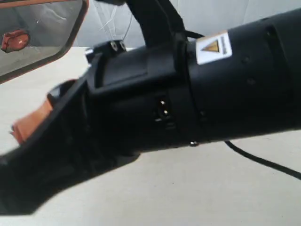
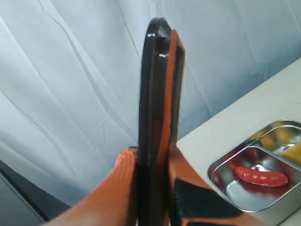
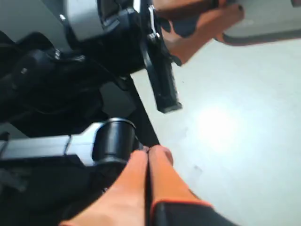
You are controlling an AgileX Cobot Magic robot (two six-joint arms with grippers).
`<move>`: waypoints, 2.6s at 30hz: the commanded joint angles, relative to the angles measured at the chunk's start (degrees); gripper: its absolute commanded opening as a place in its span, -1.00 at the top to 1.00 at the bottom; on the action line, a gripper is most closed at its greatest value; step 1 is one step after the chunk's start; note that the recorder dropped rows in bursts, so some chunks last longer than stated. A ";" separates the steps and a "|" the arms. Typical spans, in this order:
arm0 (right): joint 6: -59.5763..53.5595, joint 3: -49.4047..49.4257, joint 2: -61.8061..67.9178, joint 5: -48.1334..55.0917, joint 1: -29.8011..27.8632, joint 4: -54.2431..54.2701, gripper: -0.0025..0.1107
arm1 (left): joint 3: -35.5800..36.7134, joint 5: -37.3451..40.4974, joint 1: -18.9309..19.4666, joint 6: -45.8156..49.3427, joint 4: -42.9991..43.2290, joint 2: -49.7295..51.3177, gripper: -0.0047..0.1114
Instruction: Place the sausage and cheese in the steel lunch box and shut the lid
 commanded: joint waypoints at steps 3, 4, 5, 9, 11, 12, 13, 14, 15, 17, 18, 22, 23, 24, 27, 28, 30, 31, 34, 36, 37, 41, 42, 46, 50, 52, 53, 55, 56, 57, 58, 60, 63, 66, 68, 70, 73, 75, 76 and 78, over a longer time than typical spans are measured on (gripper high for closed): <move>34.86 -0.14 -2.33 7.85 -1.34 -41.68 0.97 | -0.71 -0.33 -0.02 -0.54 11.01 -1.18 0.91; 40.25 -0.14 -2.33 9.20 -3.11 -47.88 0.97 | -0.71 1.17 -0.02 -0.54 13.33 -1.96 0.91; 43.93 -0.14 -2.33 10.83 -5.61 -52.17 0.97 | -0.71 2.28 -0.02 -0.54 14.75 -2.88 0.91; 45.86 -0.14 -1.10 14.54 -17.89 -55.71 0.97 | -0.71 9.13 -0.02 -0.91 19.13 -7.73 0.91; 38.24 -0.14 -0.19 14.54 -23.10 -47.55 0.97 | -0.71 13.53 -0.02 -0.91 21.27 -10.46 0.91; 32.19 -0.14 0.37 14.54 -25.76 -41.30 0.97 | -0.71 16.28 -0.02 -0.91 23.19 -12.02 0.91; 25.45 -0.14 1.11 15.13 -28.25 -33.89 0.97 | -0.71 19.12 -0.02 -0.91 25.16 -13.61 0.91; 20.00 -0.14 1.92 16.00 -30.23 -27.36 0.97 | -0.71 21.27 -0.02 -1.41 27.24 -15.27 0.91; 13.25 -0.14 2.93 17.94 -32.74 -19.59 0.97 | -0.71 23.53 -0.02 -2.61 30.45 -17.03 0.91; 2.82 -0.14 5.31 24.04 -37.70 -5.44 0.97 | -0.71 26.62 -0.02 -6.67 36.38 -20.30 0.92; -1.98 -0.14 6.85 27.61 -40.06 0.13 0.97 | -0.71 27.47 -0.02 -9.18 39.59 -22.11 0.92; -9.74 -0.14 13.75 39.84 -46.83 13.25 0.97 | -0.71 30.67 -0.02 -13.89 46.34 -25.26 0.92; -9.74 -0.14 15.70 42.37 -47.84 15.59 0.97 | -0.96 31.77 -0.02 -13.89 46.56 -25.26 0.92; -9.74 -0.14 17.58 43.75 -48.84 18.52 0.97 | -0.97 32.85 -0.34 -12.82 46.27 -25.26 0.92; -8.02 -0.14 22.36 43.75 -50.35 26.65 0.97 | -1.35 34.37 -1.49 -10.90 46.92 -25.26 0.92; -6.26 -0.14 23.60 43.75 -50.35 27.68 0.97 | -1.51 34.82 -1.99 -10.09 47.36 -25.26 0.92; -5.85 -0.14 25.51 43.75 -50.35 28.55 0.97 | -1.59 35.23 -2.45 -7.80 47.76 -25.26 0.92; -5.42 -0.14 27.18 43.75 -50.23 28.26 0.97 | -1.59 34.83 -2.56 -5.59 47.63 -25.26 0.92; -5.28 -0.14 29.39 43.75 -50.23 29.76 0.97 | -1.59 31.42 -2.56 -3.63 47.37 -25.26 0.92; -5.28 -0.14 29.77 43.75 -49.81 32.02 0.97 | -1.59 30.04 -3.07 -1.68 46.45 -25.26 0.92; -5.63 -0.14 29.65 43.75 -48.39 33.29 0.97 | -1.59 31.00 -4.27 -0.06 44.89 -25.26 0.92; -8.17 -0.57 29.54 43.75 -42.96 33.71 0.97 | -1.18 32.95 -9.53 2.06 45.37 -25.26 0.92; -8.07 -1.35 29.54 43.75 -42.52 33.29 0.97 | -1.18 34.07 -11.72 2.06 46.92 -25.26 0.92; -6.75 -2.85 29.40 43.75 -42.52 32.02 0.97 | -1.18 36.52 -16.48 1.71 52.49 -25.26 0.92; -6.60 -2.85 29.40 43.75 -41.71 29.81 0.78 | -1.18 36.86 -17.81 1.71 52.49 -25.26 0.92; -6.60 -2.85 29.40 43.75 -41.60 29.52 0.47 | -1.18 36.86 -18.06 1.71 52.49 -25.26 0.92; -6.60 -2.85 29.40 43.75 -41.60 29.52 0.28 | -1.18 36.86 -18.06 1.71 52.49 -25.26 0.92; -6.71 -2.85 29.40 43.75 -41.60 29.37 -0.08 | -1.18 36.86 -18.05 1.71 52.26 -25.26 0.92; -6.71 -2.85 29.40 43.75 -41.60 29.22 -0.17 | -1.18 36.95 -18.05 1.71 51.85 -25.26 0.92; -6.71 -2.85 29.40 43.75 -41.60 29.22 -0.23 | -1.18 37.00 -18.05 1.71 51.19 -25.26 0.92; -6.71 -2.85 29.40 43.75 -41.60 29.37 -0.23 | -1.18 37.30 -18.05 1.71 50.75 -25.26 0.92; -6.71 -2.85 29.40 43.75 -41.60 30.34 -0.19 | -1.18 37.87 -18.05 1.71 50.38 -25.26 0.92; -6.71 -2.85 29.40 43.75 -41.60 32.54 -0.17 | -1.18 37.87 -18.05 0.96 50.01 -25.26 0.92; -6.71 -2.85 29.40 43.75 -41.73 34.22 -0.16 | -1.18 37.87 -18.05 0.33 50.91 -25.26 0.92; -6.81 -2.85 29.40 43.75 -41.73 34.36 -0.16 | -1.18 37.87 -18.05 0.08 52.23 -25.26 0.92; -6.81 -2.85 29.40 43.75 -41.73 34.35 -0.16 | -1.18 37.62 -18.05 -1.41 53.65 -25.26 0.92; -7.40 -2.85 29.40 43.75 -41.73 35.35 -0.16 | -1.18 37.50 -18.05 -3.34 56.46 -25.26 0.92; -8.30 -2.85 29.40 43.75 -41.73 36.32 -0.16 | -1.18 37.36 -18.05 -4.35 56.73 -25.26 0.92; -8.42 -2.85 29.40 43.75 -42.00 36.86 -0.16 | -1.18 37.24 -18.05 -4.34 56.73 -25.26 0.92; -8.42 -2.85 29.40 43.75 -42.80 37.85 -0.16 | -1.18 37.13 -18.05 -4.34 56.73 -25.26 0.92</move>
